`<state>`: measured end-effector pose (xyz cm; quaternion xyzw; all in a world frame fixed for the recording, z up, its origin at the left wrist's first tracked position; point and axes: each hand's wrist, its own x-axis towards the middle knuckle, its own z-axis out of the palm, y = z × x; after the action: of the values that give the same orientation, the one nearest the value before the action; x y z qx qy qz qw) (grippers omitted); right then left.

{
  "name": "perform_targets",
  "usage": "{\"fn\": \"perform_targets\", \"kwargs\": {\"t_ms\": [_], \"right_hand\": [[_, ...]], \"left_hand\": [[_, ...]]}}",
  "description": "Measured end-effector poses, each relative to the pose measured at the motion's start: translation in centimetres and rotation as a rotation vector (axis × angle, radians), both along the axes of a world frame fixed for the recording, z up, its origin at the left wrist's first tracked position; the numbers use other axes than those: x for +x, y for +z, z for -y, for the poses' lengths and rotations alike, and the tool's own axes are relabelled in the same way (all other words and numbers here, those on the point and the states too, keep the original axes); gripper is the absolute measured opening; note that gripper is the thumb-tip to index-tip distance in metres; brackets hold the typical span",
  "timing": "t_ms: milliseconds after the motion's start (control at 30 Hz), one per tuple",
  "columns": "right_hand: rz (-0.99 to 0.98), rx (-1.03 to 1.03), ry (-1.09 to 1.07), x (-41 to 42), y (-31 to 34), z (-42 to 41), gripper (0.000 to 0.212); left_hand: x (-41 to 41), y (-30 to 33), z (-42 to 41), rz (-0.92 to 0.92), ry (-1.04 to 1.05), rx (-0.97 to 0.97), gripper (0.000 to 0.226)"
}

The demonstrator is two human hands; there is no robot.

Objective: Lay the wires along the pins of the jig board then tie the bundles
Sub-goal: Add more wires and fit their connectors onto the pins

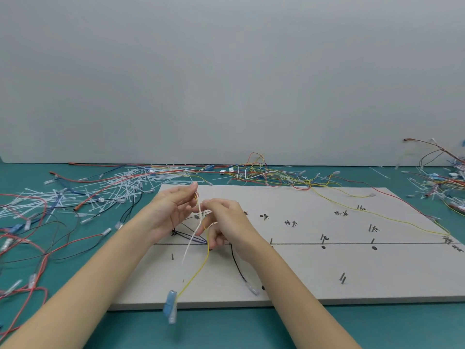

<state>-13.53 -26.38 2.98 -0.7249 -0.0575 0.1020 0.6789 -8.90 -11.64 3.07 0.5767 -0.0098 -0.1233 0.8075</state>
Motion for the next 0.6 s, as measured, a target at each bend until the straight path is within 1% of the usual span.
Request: {"fn": "perform_targets", "kwargs": {"t_ms": [67, 100, 133, 200, 300, 467, 600], "right_hand": [[-0.038, 0.065, 0.028, -0.1, 0.1, -0.3, 0.044], [-0.051, 0.080, 0.044, -0.2, 0.1, -0.3, 0.047], [-0.050, 0.075, 0.060, -0.3, 0.2, -0.3, 0.046], [-0.017, 0.032, 0.076, -0.5, 0.1, 0.0, 0.034], [0.020, -0.014, 0.055, -0.4, -0.2, 0.4, 0.024], [0.006, -0.011, 0.056, -0.3, -0.4, 0.9, 0.025], [-0.008, -0.053, 0.118, -0.3, -0.2, 1.6, 0.025]], "left_hand": [[0.1, -0.1, 0.0, 0.028, 0.004, 0.024, 0.020], [0.1, -0.2, -0.1, 0.044, 0.006, 0.045, 0.020], [0.2, -0.3, -0.2, 0.062, 0.006, 0.064, 0.021], [0.2, -0.4, -0.1, 0.091, 0.011, 0.078, 0.021], [0.2, -0.6, 0.1, 0.093, 0.048, 0.082, 0.022], [0.3, -0.8, 0.1, 0.082, 0.102, 0.198, 0.020], [0.4, -0.8, -0.3, 0.044, 0.112, 0.223, 0.018]]}}
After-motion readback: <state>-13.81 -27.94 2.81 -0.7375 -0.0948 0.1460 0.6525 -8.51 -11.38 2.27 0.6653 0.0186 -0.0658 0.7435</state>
